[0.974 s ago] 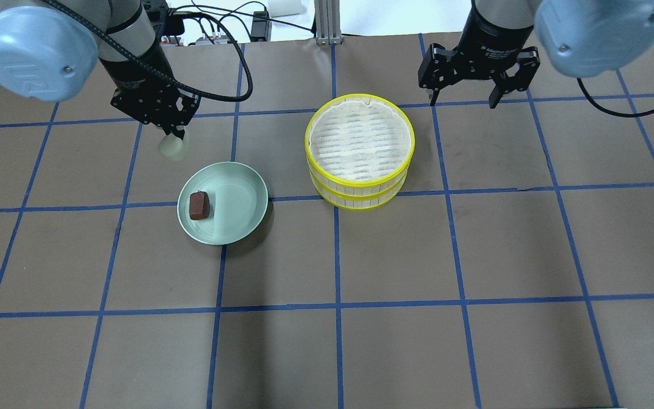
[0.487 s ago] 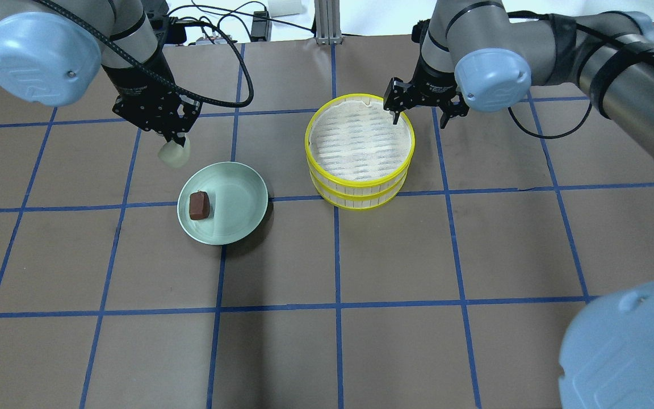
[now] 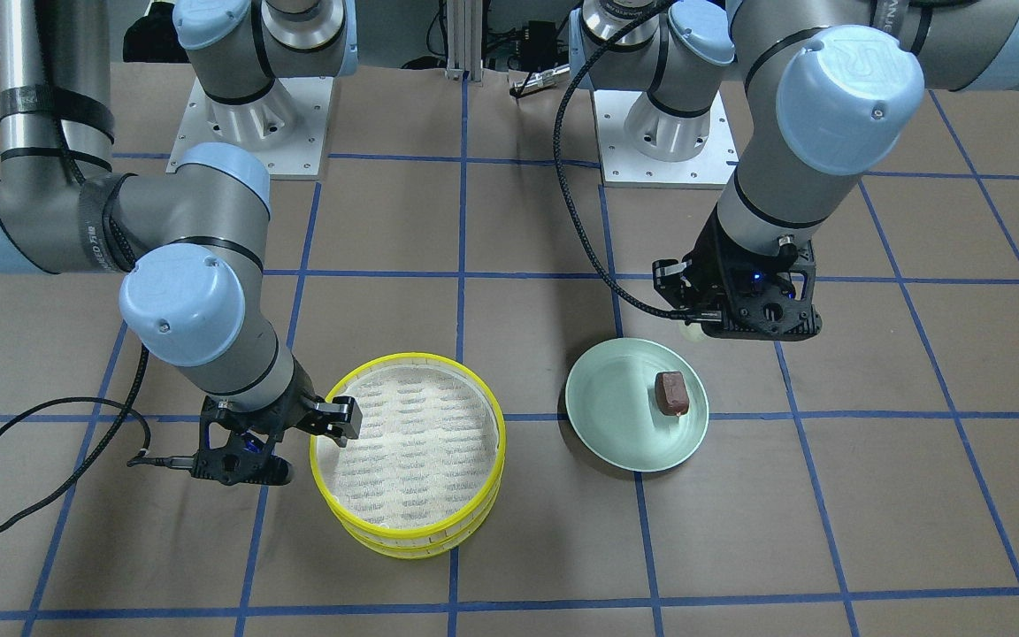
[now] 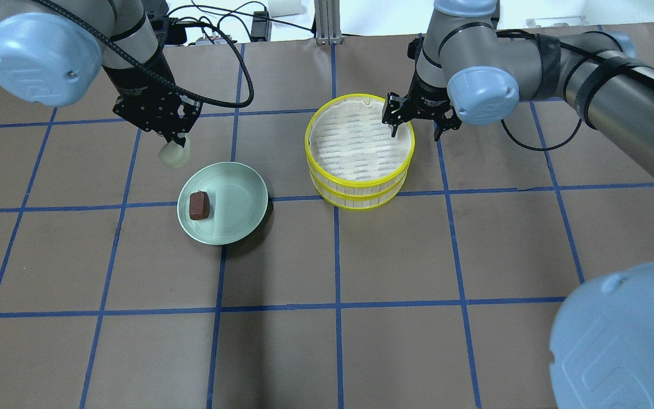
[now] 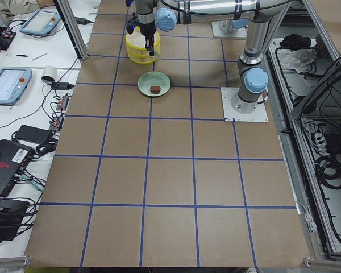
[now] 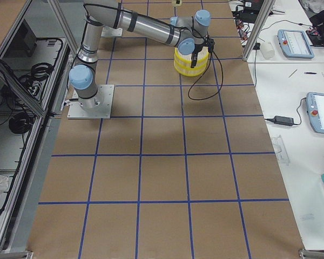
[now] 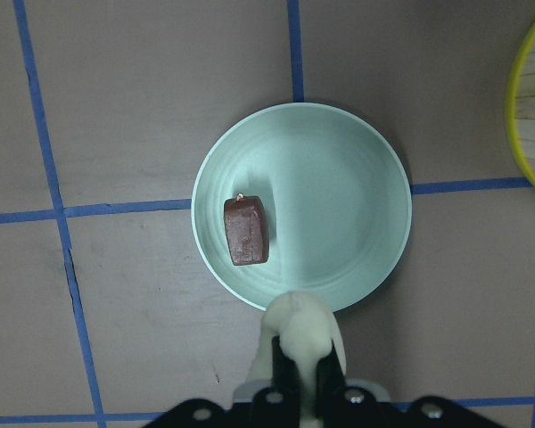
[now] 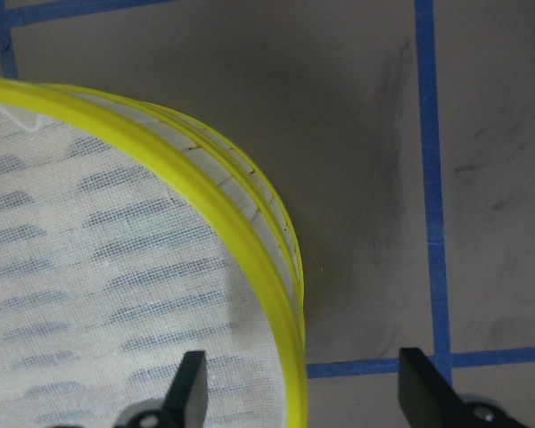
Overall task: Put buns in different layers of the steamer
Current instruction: 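Reach the right gripper to the top steamer tier rim and grasp it, then lift the top tier aside with right gripper while left carries bun over steamer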
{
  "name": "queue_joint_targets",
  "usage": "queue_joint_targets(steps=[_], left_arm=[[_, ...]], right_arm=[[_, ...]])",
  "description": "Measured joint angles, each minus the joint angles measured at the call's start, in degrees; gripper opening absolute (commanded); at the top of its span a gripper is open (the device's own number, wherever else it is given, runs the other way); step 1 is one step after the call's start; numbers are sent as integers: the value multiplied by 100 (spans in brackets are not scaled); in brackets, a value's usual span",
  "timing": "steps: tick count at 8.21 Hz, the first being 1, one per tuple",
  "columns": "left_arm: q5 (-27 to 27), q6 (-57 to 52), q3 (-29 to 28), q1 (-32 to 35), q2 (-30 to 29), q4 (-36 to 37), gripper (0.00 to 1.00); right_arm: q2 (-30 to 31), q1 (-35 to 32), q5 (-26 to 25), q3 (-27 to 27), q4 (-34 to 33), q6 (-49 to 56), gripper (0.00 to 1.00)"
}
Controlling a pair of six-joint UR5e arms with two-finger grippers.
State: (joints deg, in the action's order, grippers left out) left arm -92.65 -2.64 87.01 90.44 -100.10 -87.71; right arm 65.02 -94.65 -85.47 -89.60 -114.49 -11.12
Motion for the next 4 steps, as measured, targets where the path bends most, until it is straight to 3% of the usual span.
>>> queue_joint_targets(steps=[1,4], left_arm=[[-3,0,1,0,-1,0,0],[-18,0,8,0,-6,5,0]], right_arm=[[1,0,-2,-19,-8,20,2],[25,-1,-32,-27,-3,131,0]])
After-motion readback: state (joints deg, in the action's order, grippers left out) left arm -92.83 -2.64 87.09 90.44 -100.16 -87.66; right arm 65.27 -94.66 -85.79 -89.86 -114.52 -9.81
